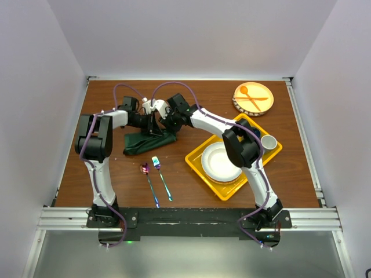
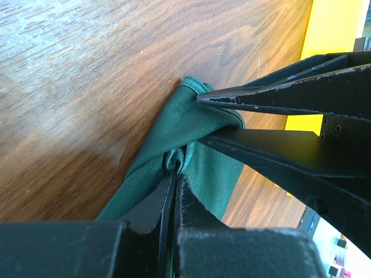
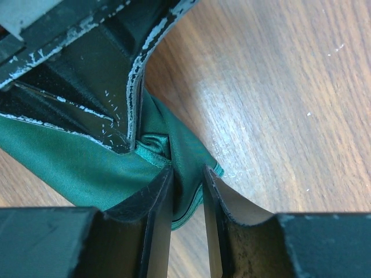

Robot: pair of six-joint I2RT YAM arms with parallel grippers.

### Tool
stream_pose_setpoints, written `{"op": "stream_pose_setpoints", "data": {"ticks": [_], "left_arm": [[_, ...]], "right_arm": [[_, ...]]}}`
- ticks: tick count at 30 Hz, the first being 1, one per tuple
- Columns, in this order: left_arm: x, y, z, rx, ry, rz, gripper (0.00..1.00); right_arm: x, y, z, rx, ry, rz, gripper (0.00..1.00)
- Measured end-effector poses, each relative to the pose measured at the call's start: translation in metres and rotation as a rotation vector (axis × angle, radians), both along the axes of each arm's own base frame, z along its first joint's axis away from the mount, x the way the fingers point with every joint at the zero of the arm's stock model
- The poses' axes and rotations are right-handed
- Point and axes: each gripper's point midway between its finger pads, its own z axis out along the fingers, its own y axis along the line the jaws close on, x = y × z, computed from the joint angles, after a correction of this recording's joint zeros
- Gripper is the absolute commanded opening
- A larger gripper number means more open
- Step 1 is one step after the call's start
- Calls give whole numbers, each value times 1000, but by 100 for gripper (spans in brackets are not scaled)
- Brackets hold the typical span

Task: Fold the napkin into a case and place the utensils inside
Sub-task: Stuff the top corner of the smaller-rectangle-folded napkin at the center of the board.

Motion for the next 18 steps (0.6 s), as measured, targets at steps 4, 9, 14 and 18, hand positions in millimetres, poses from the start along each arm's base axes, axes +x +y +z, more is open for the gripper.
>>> {"op": "stream_pose_setpoints", "data": {"ticks": [4, 9, 14, 18], "left_arm": [[0, 0, 0, 0, 0, 0, 0], [0, 0, 0, 0, 0, 0, 0], [0, 0, 0, -1, 0, 0, 0], [0, -1, 1, -10, 7, 3, 0]], "right_arm": [[2, 1, 2, 7, -4, -7, 26], [4, 4, 6, 18, -13, -15, 12], [4, 5, 7, 22, -11, -17, 0], [2, 7, 7, 27, -7, -7, 0]]}}
